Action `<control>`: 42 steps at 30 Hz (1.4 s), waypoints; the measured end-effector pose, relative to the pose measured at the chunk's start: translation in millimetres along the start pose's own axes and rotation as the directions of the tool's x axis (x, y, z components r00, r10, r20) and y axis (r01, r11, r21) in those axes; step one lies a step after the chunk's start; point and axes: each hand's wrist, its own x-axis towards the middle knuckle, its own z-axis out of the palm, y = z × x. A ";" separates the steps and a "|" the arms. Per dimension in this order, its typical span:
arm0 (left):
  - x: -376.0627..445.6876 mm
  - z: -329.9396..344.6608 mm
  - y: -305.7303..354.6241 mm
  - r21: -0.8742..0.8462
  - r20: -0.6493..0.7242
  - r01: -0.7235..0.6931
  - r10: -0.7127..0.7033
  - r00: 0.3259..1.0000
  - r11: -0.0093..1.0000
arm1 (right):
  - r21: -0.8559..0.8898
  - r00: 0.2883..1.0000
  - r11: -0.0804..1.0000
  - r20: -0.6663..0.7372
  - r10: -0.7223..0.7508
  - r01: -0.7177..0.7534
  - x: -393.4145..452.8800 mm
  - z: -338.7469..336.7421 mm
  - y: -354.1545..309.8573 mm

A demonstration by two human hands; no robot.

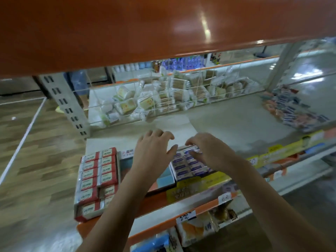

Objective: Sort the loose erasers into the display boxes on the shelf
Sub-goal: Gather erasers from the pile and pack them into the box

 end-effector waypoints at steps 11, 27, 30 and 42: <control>94.9 71.3 189.2 0.156 0.143 -0.387 0.367 0.919 0.909 | -0.183 0.946 0.932 -0.153 0.286 -0.312 -76.5 -44.7 180.1; 245.2 199.8 357.0 0.140 0.256 -0.316 0.274 0.927 0.938 | -0.005 0.818 0.846 -0.258 0.514 -0.533 -119.0 -85.5 426.4; 287.1 209.8 362.9 0.133 0.253 -0.268 0.229 0.940 0.954 | 0.001 0.824 0.857 -0.275 0.495 -0.515 -96.0 -96.9 456.4; 418.2 257.7 357.9 0.040 0.149 -0.194 0.186 0.971 0.980 | 0.028 0.846 0.858 -0.150 0.511 -0.513 -2.3 -105.9 555.3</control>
